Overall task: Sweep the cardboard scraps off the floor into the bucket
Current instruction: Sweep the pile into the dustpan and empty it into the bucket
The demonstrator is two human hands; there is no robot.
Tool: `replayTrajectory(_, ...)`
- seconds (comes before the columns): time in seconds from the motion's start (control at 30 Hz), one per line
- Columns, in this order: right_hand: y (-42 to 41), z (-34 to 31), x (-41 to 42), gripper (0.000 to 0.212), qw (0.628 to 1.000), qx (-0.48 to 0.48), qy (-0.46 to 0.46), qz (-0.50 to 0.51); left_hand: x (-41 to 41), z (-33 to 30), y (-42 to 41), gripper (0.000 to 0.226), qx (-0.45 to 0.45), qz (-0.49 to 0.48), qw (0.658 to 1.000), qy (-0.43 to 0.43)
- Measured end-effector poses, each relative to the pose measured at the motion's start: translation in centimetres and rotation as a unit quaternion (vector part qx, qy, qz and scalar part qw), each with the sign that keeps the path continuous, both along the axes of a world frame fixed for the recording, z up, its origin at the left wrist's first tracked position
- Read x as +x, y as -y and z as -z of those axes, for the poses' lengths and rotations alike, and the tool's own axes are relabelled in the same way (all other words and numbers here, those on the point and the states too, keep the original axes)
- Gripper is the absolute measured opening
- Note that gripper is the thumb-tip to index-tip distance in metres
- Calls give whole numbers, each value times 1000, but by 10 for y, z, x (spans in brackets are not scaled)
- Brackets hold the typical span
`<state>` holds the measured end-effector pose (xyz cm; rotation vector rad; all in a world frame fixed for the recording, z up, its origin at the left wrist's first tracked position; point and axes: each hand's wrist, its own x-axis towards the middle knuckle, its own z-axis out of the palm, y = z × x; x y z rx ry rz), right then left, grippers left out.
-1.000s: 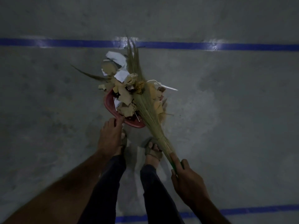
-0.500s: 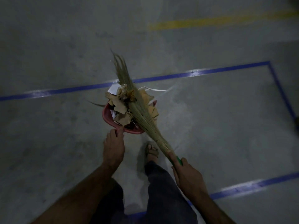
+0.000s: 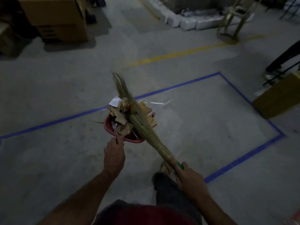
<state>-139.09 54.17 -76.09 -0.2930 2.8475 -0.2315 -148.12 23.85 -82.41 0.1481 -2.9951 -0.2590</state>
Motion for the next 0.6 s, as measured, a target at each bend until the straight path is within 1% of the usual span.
replayTrajectory(0.1, 2, -29, 54, 102, 1000, 15, -12, 15, 46, -28, -4, 29, -1, 11, 1000, -2)
replayTrajectory(0.2, -4, -48, 105, 97, 998, 26, -50, 26, 91, -50, -10, 29, 4, 23, 1000, -21)
replayTrajectory(0.33, -22, -66, 168, 96, 997, 12, -70, 38, 148, -67, -27, 28, 6, 32, 999, -36)
replayTrajectory(0.43, -41, -74, 219, 86, 996, -4, -81, 47, 192, -74, -53, 31, -2, 20, 999, -39)
replayTrajectory(0.53, -64, -75, 278, 77, 995, -33, -73, 53, 251, -78, -83, 33, 0, 14, 999, -38)
replayTrajectory(0.6, -72, -74, 325, 77, 996, -30, -59, 62, 291, -78, -98, 33, -1, 23, 999, -34)
